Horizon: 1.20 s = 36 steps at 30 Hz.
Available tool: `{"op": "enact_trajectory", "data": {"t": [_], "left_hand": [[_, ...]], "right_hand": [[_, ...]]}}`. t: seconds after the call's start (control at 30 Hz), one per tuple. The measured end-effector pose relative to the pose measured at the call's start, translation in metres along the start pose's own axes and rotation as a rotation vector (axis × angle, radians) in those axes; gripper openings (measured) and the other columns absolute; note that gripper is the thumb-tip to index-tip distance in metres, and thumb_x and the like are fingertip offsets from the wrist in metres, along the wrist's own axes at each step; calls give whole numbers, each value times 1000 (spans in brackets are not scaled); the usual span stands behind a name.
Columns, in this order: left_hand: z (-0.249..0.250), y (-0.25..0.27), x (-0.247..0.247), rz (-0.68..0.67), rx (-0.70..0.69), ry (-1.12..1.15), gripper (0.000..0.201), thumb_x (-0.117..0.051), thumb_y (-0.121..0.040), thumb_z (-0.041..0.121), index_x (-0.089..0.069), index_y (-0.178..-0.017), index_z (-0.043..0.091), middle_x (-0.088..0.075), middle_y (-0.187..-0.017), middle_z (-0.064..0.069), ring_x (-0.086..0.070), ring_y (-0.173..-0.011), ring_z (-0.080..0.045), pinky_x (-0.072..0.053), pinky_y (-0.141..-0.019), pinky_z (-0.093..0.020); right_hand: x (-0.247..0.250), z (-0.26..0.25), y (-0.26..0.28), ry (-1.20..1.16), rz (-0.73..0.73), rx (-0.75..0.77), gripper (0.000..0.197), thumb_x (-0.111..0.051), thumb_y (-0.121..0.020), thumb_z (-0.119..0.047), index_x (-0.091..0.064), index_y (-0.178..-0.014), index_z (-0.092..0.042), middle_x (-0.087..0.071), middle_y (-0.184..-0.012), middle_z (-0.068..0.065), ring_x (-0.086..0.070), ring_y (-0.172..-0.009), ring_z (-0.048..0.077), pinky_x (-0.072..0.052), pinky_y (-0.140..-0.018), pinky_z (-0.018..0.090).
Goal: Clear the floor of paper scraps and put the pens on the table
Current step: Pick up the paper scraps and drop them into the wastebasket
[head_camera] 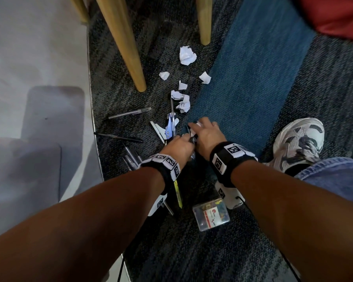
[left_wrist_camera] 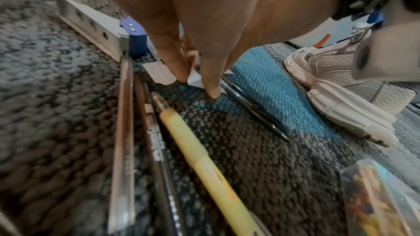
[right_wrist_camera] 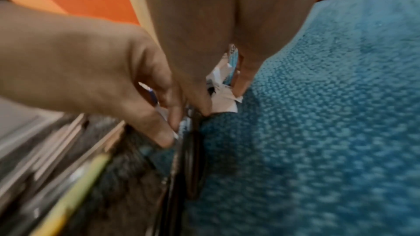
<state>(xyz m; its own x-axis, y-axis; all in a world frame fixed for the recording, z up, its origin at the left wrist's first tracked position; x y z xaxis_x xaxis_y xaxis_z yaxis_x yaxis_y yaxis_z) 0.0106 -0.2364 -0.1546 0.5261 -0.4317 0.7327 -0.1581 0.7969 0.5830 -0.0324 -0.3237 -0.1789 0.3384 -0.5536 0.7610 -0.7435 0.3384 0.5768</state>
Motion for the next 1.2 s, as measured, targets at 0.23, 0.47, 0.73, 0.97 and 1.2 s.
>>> {"op": "enact_trajectory", "data": {"t": [0.23,0.47,0.73,0.97,1.2], "left_hand": [[3,2,1,-87,-24,55,24,-47,-89,-2,-61,-107,0,-60,-115,-17,-56,-106,-36,-46,-89,-39],[-12,6,3,-86,0,162,22,-52,-88,1,-65,-103,11,-61,-109,-9,-57,-104,-30,-45,-87,-33],[-19,47,61,73,92,259,22,-54,-89,6,-66,-106,15,-66,-106,-7,-61,-100,-26,-48,-84,-29],[-34,148,149,306,203,416,21,-57,-81,0,-68,-84,17,-72,-95,-6,-66,-92,-23,-51,-83,-26],[-69,283,226,626,293,377,9,-67,-80,7,-69,-86,13,-73,-91,-4,-66,-89,-21,-48,-81,-26]], "right_hand": [[12,-3,11,103,8,207,22,-55,-89,-12,-67,-108,-10,-58,-109,10,-52,-107,29,-33,-92,28],[27,-1,8,-78,57,-39,21,-61,-84,-13,-75,-98,-15,-71,-100,12,-64,-97,32,-52,-85,35],[71,-14,32,-118,105,-176,16,-66,-87,-23,-77,-95,-15,-72,-95,14,-66,-95,31,-52,-80,29],[157,-81,87,-196,172,-112,29,-71,-85,-29,-72,-109,-15,-68,-110,13,-64,-104,26,-43,-82,21],[228,-223,137,-104,289,196,21,-73,-81,-32,-76,-98,-21,-73,-95,7,-64,-98,22,-36,-70,17]]}}
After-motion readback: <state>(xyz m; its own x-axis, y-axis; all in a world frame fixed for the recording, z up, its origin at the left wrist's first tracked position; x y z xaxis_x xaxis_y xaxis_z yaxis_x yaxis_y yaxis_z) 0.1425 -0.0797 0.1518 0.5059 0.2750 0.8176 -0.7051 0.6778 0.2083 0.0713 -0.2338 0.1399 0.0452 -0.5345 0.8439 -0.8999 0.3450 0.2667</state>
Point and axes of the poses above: each hand's wrist, its own y-axis away from the middle knuckle, its own x-axis out of the back of the hand, z = x × y, the point moved 5 cm from there along -y, towards the middle knuckle
